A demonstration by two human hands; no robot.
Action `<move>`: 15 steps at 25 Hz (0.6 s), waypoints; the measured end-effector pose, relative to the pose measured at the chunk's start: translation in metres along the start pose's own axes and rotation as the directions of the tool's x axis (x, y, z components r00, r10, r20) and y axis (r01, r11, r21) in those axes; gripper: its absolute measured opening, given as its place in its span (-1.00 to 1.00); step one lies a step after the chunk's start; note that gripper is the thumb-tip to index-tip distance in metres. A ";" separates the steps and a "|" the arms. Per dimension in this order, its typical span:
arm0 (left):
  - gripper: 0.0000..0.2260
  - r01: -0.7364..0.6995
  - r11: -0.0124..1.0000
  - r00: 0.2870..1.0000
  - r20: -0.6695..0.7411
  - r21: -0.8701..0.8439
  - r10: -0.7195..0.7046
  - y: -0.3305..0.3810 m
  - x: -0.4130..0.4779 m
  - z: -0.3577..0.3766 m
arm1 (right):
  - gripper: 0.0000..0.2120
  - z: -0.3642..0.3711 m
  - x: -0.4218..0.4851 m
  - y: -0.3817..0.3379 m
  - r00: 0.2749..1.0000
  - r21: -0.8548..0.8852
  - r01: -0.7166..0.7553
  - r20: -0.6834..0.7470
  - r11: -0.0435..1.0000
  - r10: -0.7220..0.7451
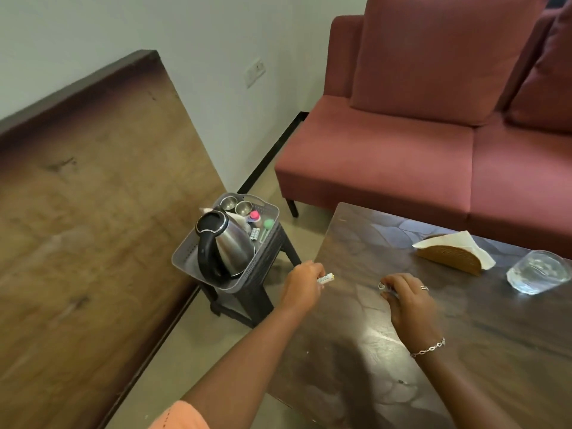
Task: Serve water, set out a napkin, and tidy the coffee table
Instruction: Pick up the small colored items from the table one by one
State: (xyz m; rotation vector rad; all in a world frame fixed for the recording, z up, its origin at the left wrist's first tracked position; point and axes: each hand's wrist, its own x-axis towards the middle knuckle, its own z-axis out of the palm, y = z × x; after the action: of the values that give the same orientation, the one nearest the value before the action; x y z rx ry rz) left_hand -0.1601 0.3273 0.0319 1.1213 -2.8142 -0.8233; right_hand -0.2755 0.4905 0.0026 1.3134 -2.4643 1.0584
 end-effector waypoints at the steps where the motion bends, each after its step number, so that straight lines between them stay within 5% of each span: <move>1: -0.88 0.016 1.000 1.000 0.003 0.014 -0.016 -0.006 0.010 -0.003 | -0.80 0.007 0.006 -0.002 1.000 0.011 -0.008 0.009 1.000 0.008; 9: -0.84 0.283 0.959 0.952 -0.122 -0.006 -0.282 -0.060 0.065 -0.023 | -0.94 0.047 0.059 -0.026 0.994 0.018 0.008 0.105 1.000 -0.010; 15: -0.76 0.382 0.922 0.919 -0.128 0.060 -0.372 -0.107 0.134 -0.029 | -0.86 0.089 0.070 -0.039 0.991 0.050 -0.055 0.125 0.997 0.048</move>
State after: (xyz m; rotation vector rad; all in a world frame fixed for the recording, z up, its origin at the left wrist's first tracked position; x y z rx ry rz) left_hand -0.1859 0.1632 -0.0183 1.7023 -2.5955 -0.6305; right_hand -0.2717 0.3717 -0.0122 1.3776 -2.5896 1.0939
